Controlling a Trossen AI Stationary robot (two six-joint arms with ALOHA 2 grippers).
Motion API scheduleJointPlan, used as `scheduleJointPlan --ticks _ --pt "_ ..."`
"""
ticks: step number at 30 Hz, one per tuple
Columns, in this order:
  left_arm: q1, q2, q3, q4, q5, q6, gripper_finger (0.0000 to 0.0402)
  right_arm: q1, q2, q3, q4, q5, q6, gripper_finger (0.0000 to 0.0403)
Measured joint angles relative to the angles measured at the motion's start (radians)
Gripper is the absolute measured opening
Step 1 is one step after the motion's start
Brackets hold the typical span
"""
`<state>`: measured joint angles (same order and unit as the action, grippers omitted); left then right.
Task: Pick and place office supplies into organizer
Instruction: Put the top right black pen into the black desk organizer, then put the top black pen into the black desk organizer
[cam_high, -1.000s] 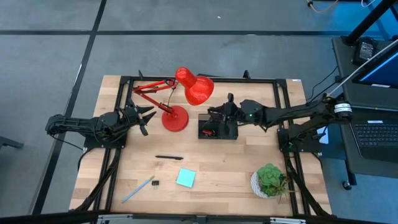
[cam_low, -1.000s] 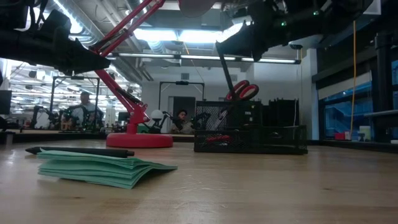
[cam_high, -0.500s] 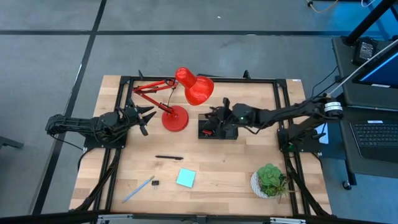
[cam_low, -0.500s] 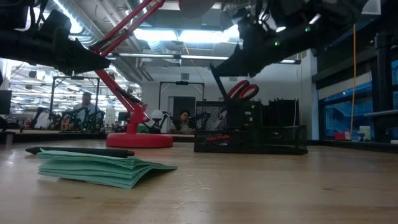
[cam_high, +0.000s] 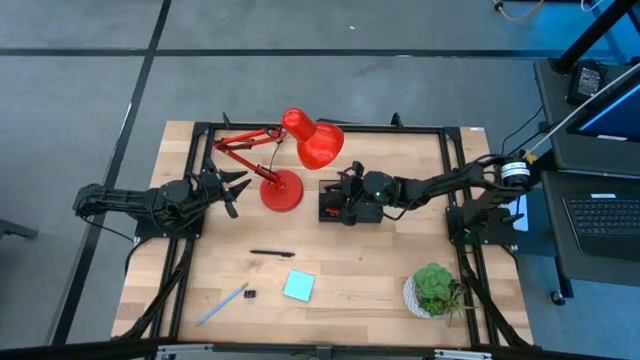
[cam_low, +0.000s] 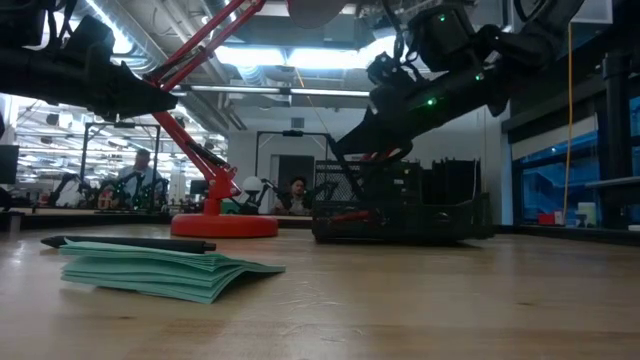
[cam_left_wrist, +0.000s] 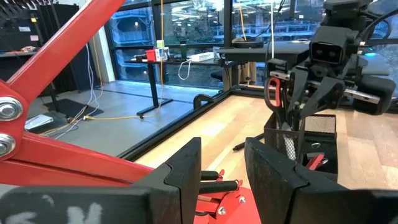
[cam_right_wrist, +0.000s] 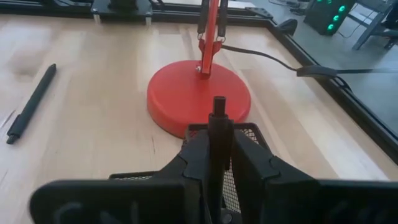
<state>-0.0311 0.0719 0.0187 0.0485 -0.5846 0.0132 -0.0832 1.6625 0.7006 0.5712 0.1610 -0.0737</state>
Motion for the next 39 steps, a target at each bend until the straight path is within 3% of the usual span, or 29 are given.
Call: scheduleJointPlan --ticks 15,28,39 --pt "0.0 0.0 0.0 0.0 0.0 0.0 0.0118 0.001 0.003 -0.002 0.018 -0.009 -0.009 0.0054" --pt "0.0 0.0 0.0 0.0 0.0 0.0 0.0118 0.002 0.004 -0.002 0.025 -0.024 -0.011 0.0124" --pt "0.0 0.0 0.0 0.0 0.0 0.0 0.0118 0.004 0.008 0.065 0.021 -0.024 -0.006 0.0121"
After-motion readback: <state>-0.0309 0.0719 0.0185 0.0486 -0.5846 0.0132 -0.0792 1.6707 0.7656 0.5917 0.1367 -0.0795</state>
